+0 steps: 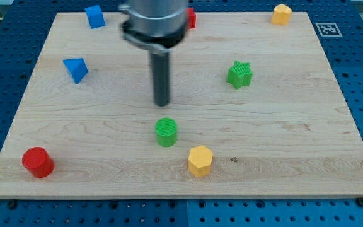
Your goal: Move the green circle towards the center right
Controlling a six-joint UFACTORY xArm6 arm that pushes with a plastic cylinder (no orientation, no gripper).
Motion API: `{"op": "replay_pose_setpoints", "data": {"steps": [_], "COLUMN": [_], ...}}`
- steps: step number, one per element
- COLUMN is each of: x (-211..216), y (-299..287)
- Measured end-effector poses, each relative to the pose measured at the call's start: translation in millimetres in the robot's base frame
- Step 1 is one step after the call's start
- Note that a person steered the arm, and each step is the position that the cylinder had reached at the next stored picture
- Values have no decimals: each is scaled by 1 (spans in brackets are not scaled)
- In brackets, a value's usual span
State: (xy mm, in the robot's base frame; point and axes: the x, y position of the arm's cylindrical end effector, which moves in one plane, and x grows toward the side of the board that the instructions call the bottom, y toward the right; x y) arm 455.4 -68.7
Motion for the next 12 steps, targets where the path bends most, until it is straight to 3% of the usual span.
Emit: {"op": "replay_pose_setpoints", "data": {"steps": [1,3,7,12], "x": [22,60,93,64], "y": [-45,-52,21,67]}}
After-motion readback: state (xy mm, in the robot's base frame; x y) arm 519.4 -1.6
